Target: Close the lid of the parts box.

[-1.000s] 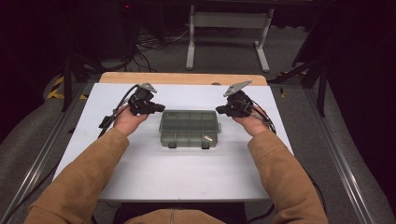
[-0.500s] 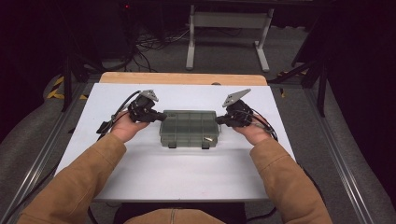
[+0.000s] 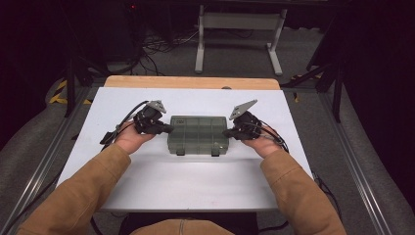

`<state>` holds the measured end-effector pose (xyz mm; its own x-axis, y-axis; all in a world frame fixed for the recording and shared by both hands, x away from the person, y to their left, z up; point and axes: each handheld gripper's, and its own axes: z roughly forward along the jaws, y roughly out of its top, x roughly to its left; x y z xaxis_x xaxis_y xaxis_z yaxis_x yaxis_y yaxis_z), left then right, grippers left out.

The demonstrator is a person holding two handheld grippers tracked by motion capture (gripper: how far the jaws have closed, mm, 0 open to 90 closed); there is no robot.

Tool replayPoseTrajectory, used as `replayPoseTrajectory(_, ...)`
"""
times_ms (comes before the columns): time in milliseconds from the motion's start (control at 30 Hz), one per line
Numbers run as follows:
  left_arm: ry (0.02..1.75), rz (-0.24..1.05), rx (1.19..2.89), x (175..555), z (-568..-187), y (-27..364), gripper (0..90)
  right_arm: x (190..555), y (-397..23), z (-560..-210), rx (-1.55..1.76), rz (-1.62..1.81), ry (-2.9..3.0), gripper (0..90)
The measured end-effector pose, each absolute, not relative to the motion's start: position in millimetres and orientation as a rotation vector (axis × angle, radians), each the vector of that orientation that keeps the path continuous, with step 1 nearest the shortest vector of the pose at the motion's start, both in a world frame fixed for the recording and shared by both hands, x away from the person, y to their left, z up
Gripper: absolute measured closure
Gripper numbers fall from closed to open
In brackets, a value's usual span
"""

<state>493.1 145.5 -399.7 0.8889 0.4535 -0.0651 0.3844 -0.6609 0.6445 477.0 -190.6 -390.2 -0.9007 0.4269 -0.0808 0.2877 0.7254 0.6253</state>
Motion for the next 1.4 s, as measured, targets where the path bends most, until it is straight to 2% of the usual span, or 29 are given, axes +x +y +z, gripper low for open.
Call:
replayPoseTrajectory(733,0.565,0.125,2.452,489.5,-409.5,137.5,89.1,473.0,-184.1,-399.9,0.533,0.843,2.734,90.0)
replayPoseTrajectory(1300,0.597,0.149,2.42,485.6,-411.8,138.1,89.6,468.2,-183.6,-402.0,0.523,0.827,2.712,90.0)
replayPoseTrajectory(1400,0.6,0.133,2.418,485.2,-410.9,137.8,85.6,468.9,-183.2,-401.5,0.526,0.825,2.714,90.0)
